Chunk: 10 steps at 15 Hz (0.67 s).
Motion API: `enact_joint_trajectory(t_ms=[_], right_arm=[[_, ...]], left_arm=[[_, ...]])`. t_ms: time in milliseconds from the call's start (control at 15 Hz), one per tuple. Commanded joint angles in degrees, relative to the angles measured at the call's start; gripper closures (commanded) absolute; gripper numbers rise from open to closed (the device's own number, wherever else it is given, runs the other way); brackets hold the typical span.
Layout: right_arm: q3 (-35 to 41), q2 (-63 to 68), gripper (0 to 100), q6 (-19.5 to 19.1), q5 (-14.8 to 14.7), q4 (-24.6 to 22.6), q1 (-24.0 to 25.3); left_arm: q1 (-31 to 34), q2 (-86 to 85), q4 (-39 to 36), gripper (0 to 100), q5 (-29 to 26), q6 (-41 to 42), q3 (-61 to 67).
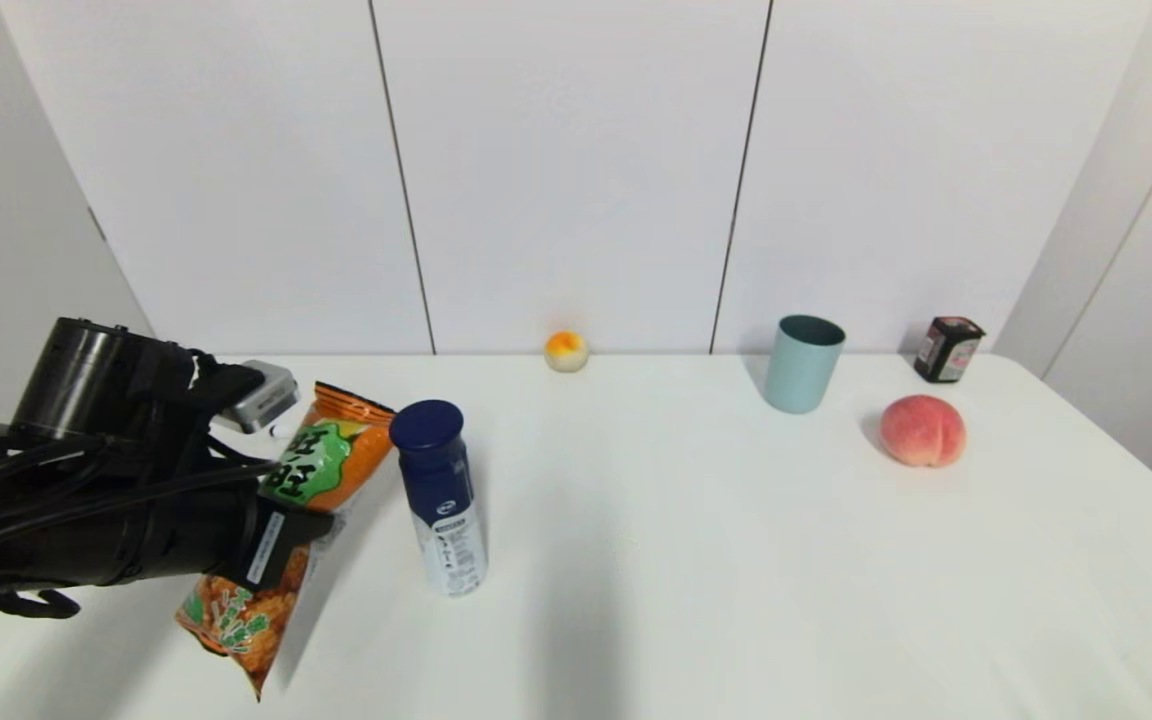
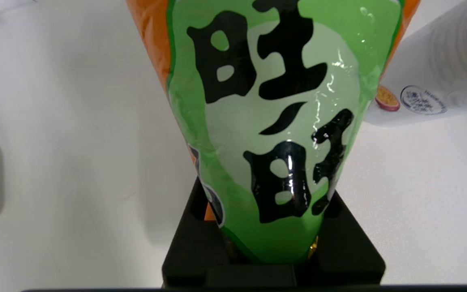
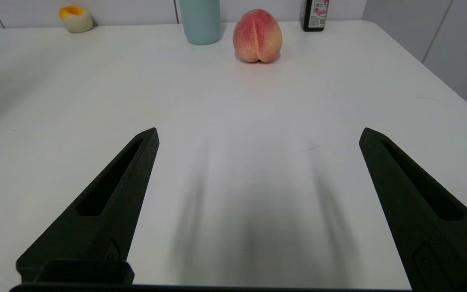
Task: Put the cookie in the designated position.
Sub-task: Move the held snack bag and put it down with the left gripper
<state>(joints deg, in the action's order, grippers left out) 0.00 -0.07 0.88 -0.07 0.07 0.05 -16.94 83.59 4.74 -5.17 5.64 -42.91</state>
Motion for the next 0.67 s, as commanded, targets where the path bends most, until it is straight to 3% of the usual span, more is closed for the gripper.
enact_joint_trajectory(t_ms=[67,133,667], right_arm=[[0.09,-0.01,0,0.0,-0.01,0.01,0.04],[0.09,-0.01,0,0.0,-0.01,0.01,0.04],[0.09,-0.01,0,0.0,-0.01,0.01,0.04]], left_arm=[[-1.86,4.83,-0.17,100,-0.02,0.42,-2.53],[-1.95,5.18,-0.17,0,0.07,0.42,-2.79],[-0.63,4.12,-4.74,0,0.16,0.24,-2.97]])
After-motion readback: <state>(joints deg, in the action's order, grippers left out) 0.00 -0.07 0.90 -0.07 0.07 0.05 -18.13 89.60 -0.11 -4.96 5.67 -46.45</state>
